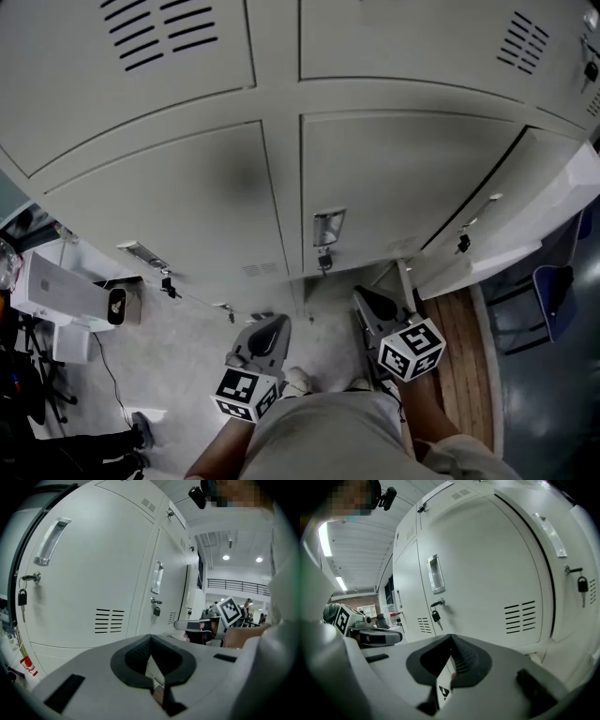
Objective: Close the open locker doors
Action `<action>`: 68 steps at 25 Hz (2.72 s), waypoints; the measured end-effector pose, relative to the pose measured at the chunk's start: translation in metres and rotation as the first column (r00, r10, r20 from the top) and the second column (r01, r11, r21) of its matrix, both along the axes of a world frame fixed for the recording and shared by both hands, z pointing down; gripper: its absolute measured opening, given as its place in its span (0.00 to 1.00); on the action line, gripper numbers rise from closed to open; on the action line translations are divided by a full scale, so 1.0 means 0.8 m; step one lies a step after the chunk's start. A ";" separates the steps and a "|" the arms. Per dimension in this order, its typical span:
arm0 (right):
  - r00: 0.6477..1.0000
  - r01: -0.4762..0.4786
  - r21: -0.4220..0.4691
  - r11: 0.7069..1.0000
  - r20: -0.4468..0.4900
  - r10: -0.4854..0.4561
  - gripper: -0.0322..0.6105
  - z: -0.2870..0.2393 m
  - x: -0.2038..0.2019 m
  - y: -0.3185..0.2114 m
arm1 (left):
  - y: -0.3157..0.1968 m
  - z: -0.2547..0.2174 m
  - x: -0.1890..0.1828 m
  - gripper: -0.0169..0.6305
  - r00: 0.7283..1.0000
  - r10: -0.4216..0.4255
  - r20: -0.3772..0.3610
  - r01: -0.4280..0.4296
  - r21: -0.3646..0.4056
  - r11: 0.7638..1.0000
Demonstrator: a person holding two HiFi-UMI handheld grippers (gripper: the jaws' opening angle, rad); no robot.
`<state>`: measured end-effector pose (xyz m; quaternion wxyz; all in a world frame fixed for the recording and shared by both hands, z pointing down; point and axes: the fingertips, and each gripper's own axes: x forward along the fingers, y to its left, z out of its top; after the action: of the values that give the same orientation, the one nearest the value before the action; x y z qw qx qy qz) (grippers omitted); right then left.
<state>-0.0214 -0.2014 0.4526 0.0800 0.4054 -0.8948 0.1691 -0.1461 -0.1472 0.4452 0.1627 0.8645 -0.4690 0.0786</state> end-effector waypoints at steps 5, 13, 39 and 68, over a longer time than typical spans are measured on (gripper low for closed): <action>0.999 -0.036 -0.013 0.999 -0.005 0.036 0.09 0.000 0.056 0.021 | 0.012 -0.003 0.047 0.05 0.999 0.032 -0.004 -0.032 -0.002 0.999; 0.992 -0.117 -0.021 0.993 -0.050 0.115 0.09 0.010 0.148 0.056 | 0.032 -0.003 0.125 0.05 0.994 0.105 -0.002 -0.105 -0.003 0.994; 0.975 -0.196 -0.143 0.970 -0.132 0.177 0.09 0.106 0.295 0.134 | 0.070 0.025 0.246 0.05 0.983 0.179 0.040 -0.177 -0.055 0.983; 0.984 -0.125 -0.252 0.960 -0.153 0.088 0.09 0.186 0.230 0.144 | 0.079 0.051 0.179 0.05 0.990 0.122 0.070 -0.115 -0.108 0.988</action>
<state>0.1624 -0.0864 0.6016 0.1862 0.4498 -0.8338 0.2605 -0.0025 -0.0841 0.4856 0.1842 0.8776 -0.4179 0.1454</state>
